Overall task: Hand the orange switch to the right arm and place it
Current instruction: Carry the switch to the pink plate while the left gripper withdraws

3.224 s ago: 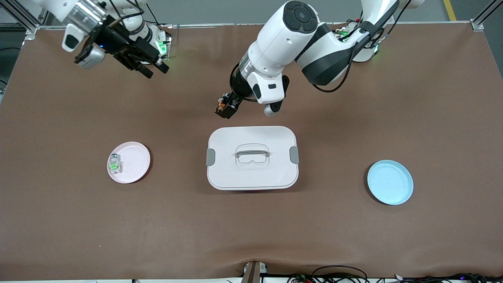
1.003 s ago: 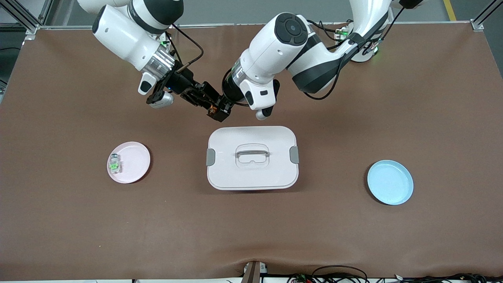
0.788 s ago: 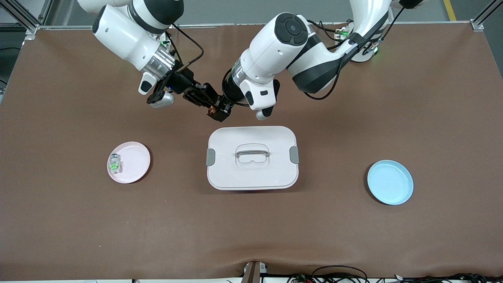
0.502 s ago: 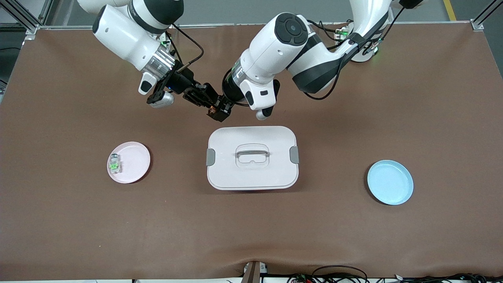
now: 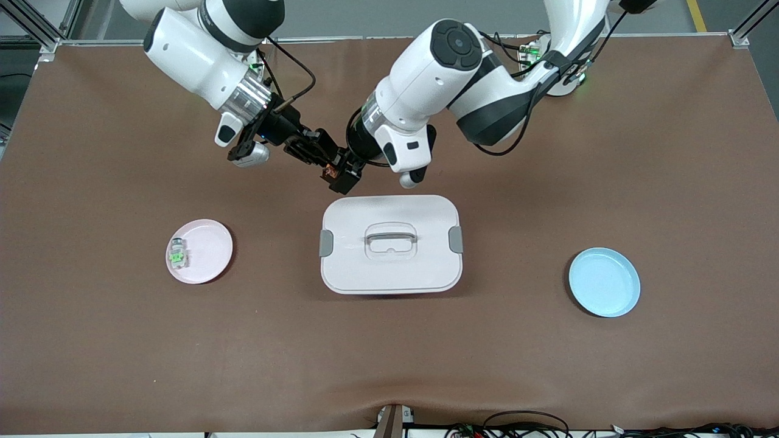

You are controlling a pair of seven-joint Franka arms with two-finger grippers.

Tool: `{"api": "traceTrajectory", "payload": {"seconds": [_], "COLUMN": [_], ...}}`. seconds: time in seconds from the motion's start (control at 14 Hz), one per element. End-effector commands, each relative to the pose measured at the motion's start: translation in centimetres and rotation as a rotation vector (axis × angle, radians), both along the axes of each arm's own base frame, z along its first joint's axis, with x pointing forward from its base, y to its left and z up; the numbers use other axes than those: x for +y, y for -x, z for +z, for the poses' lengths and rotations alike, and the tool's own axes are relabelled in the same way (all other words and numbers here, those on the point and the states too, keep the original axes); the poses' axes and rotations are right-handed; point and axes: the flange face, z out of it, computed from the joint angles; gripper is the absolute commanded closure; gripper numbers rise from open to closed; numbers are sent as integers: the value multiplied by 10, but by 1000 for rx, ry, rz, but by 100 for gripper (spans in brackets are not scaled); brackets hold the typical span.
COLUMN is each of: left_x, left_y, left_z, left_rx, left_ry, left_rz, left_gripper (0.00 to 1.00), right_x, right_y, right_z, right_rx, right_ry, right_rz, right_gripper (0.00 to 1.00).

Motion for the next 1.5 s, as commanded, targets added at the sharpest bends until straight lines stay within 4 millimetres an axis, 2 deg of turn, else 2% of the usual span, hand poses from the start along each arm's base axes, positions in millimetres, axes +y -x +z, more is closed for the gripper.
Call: {"api": "traceTrajectory", "payload": {"seconds": [0.0, 0.21, 0.36, 0.57, 0.72, 0.86, 1.15, 1.43], "left_x": [42, 98, 147, 221, 265, 312, 389, 424], "left_y": [-26, -51, -69, -95, -107, -118, -121, -99], "left_z": [22, 30, 34, 43, 45, 42, 59, 78], "left_rx": [-113, -165, -199, -220, -219, -205, -220, -231], "left_ry": [-99, -235, -319, -395, -428, -449, -484, -579], "left_rz": [9, -120, -272, -421, -503, -593, -775, -959], "left_gripper": [0, 0, 0, 0, 0, 0, 0, 0], "right_x": [7, 4, -9, -24, -44, -71, -137, -187], "right_y": [-1, -4, -8, -16, -23, -30, -48, -56], "right_z": [0, -7, -15, -21, -26, -33, -47, -66], "right_rx": [18, -62, -159, -223, -297, -318, -408, -458], "right_ry": [-19, 57, 132, 259, 439, 508, 650, 787], "right_rz": [6, 152, 302, 395, 599, 747, 1018, 1248], "right_gripper": [100, 100, 100, 100, 100, 100, 100, 100]}}
